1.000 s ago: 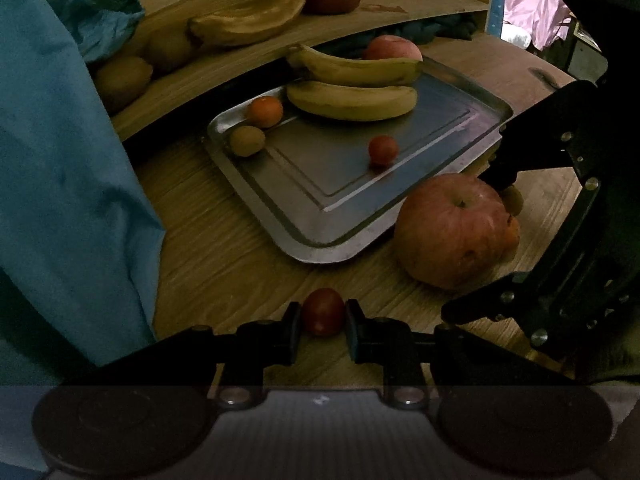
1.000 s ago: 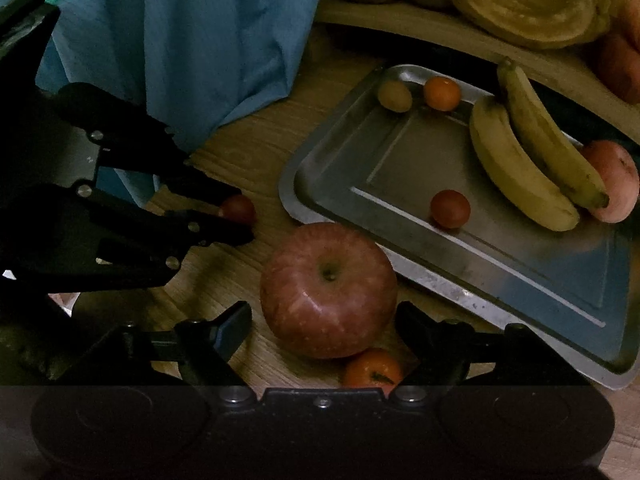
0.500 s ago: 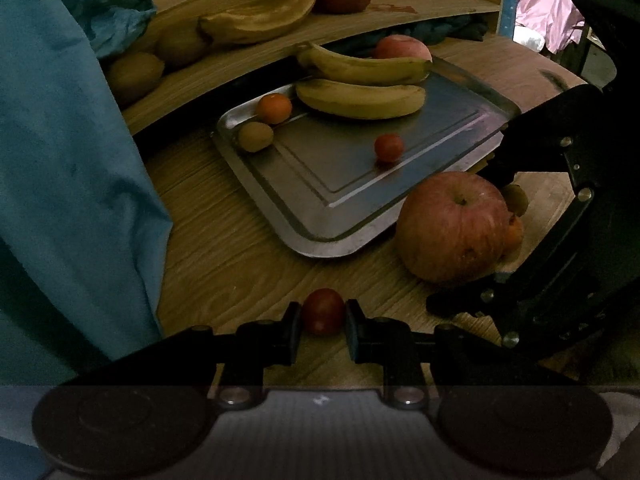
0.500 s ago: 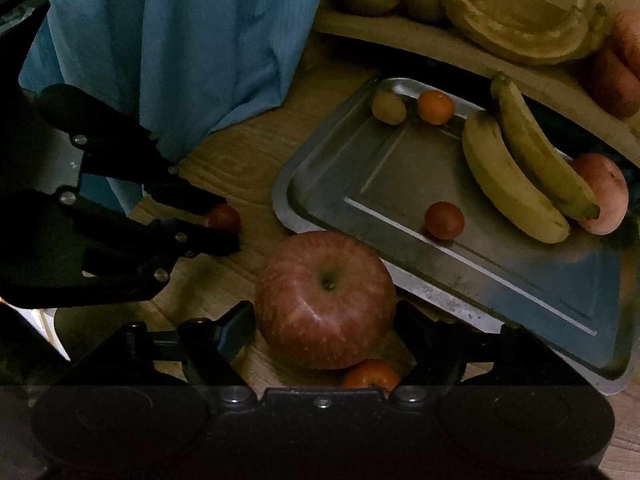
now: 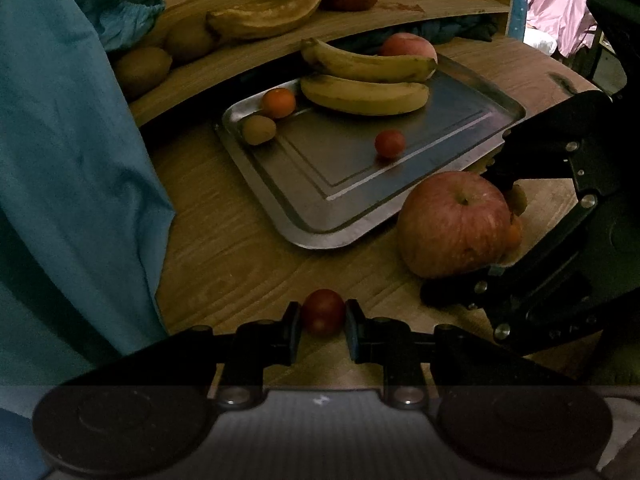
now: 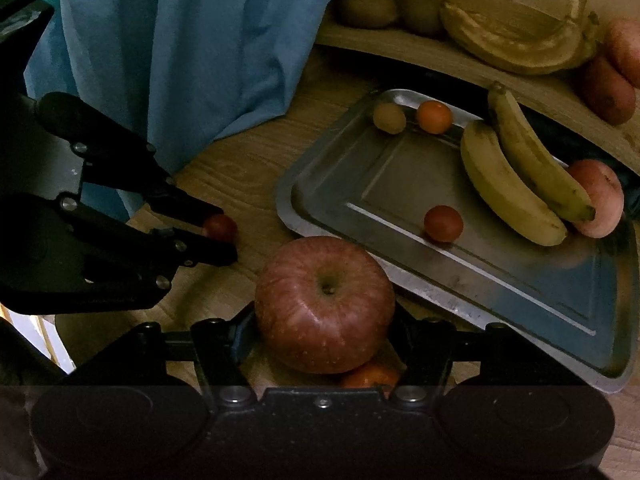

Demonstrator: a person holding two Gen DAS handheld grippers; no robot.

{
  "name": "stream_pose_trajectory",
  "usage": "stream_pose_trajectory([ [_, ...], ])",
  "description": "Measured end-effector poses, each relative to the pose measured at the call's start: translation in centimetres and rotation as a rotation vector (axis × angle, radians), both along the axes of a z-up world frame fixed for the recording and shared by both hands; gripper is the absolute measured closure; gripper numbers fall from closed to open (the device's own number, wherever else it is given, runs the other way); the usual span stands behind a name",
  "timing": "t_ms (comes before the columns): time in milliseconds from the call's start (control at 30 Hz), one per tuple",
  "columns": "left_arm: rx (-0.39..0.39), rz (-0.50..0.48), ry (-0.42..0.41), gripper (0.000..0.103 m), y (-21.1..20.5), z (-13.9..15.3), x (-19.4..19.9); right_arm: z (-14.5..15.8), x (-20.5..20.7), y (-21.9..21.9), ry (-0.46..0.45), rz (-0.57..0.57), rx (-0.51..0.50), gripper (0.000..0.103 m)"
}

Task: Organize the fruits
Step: 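Lift and carry the apple with the right tool while the left carries the tomato over the tray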

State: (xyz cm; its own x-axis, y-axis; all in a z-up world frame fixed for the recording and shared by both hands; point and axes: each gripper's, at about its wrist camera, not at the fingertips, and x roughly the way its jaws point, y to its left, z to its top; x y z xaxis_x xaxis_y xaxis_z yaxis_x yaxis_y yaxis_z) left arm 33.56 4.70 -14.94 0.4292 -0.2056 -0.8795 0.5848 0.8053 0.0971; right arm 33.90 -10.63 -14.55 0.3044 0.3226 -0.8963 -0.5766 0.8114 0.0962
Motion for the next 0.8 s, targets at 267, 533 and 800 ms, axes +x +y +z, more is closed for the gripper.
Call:
stream_pose_trajectory([
  [267, -0.005, 0.032, 0.003, 0.078, 0.0, 0.0, -0.2, -0.1, 0.1, -0.1, -0.002, -0.002, 0.016, 0.037],
  [533, -0.008, 0.044, 0.002, 0.078, -0.2, 0.0, -0.1, -0.2, -0.1, -0.6, 0.0, -0.011, 0.045, 0.037],
  [800, -0.029, 0.062, 0.0, 0.078, -0.1, 0.1, 0.0, 0.0, -0.2, -1.1, -0.002, -0.025, 0.089, 0.037],
])
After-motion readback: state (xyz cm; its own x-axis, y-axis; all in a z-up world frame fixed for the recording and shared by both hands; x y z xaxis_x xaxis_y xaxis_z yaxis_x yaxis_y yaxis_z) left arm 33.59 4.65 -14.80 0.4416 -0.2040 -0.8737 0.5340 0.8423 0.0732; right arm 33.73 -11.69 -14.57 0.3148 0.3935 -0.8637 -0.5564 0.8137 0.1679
